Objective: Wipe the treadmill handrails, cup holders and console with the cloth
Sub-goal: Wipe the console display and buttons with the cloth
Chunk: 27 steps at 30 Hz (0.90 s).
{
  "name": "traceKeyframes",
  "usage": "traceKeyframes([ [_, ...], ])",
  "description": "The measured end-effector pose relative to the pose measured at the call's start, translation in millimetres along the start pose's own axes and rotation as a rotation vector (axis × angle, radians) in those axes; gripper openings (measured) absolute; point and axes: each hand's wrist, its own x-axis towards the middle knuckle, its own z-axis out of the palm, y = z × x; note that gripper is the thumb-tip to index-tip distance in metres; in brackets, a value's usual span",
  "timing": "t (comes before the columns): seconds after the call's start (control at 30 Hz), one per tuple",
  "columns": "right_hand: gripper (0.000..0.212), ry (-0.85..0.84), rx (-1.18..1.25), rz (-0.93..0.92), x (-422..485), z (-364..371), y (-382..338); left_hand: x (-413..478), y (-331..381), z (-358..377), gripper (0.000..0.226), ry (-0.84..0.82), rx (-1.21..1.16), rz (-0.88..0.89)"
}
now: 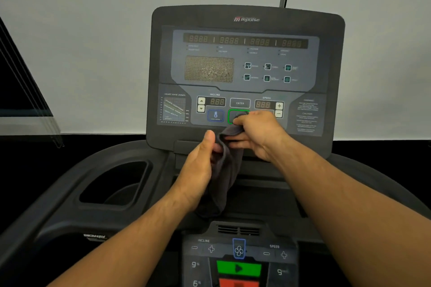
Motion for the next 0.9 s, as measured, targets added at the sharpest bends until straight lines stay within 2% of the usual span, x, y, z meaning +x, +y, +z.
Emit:
traceKeyframes([
  [0.03,0.02,0.026,0.031,-0.019,-0.7,-4.1,-1.1,-1.3,1.9,3.5,0.053,0.014,0.094,0.046],
  [0.1,0.037,0.076,0.093,-0.054,-1.1,-13.0,-3.3,-2.2,-0.1,10.4,0.039,0.017,0.487,0.142],
  [0.13,0.04,0.085,0.096,-0.067,-2.1,-16.7,-5.3,-0.8,-2.7,14.7,0.029,0.033,0.698,0.194],
  [0.17,0.038,0.087,0.076,-0.08,-2.6,-20.6,-6.6,0.2,-3.2,19.7,0.017,0.051,0.818,0.252],
  [0.2,0.032,0.097,0.023,-0.098,-1.7,-25.2,-6.8,1.3,-2.5,23.5,0.015,0.078,0.863,0.293],
  [0.27,0.019,0.156,-0.194,-0.16,1.6,-41.1,-6.6,7.0,-1.9,23.5,0.022,0.086,0.855,0.293],
  [0.33,0.021,0.129,-0.488,-0.217,1.7,-63.2,-8.7,11.6,5.8,16.3,0.023,0.025,0.888,0.263],
  [0.47,0.019,-0.267,-1.184,-0.18,-13.0,-107.6,-16.7,27.8,29.2,1.2,0.023,-0.031,1.072,0.301],
  [0.53,0.02,-0.324,-1.475,-0.192,-15.6,-121.6,-15.6,38.4,41.5,-3.5,0.025,-0.028,1.061,0.293],
  [0.57,0.021,-0.305,-1.518,-0.219,-16.2,-126.0,-15.2,42.7,47.6,-3.9,0.024,-0.04,1.029,0.282],
  [0.63,0.024,-0.259,-1.431,-0.28,-13.6,-133.7,-13.6,48.8,59.6,-0.9,0.017,-0.082,0.962,0.251],
  [0.77,0.027,-0.234,-1.128,-0.272,-15.3,-151.9,-16.6,54.8,83.4,4.6,0.012,-0.1,0.818,0.197],
  [0.83,0.032,-0.202,-0.906,-0.278,-18.0,-160.9,-17.6,56.5,91.2,3.7,0.012,-0.08,0.825,0.198],
  [0.9,0.032,-0.169,-0.574,-0.272,-21.4,-165.5,-21.6,57.8,98.0,5.4,0.011,-0.028,0.854,0.237],
])
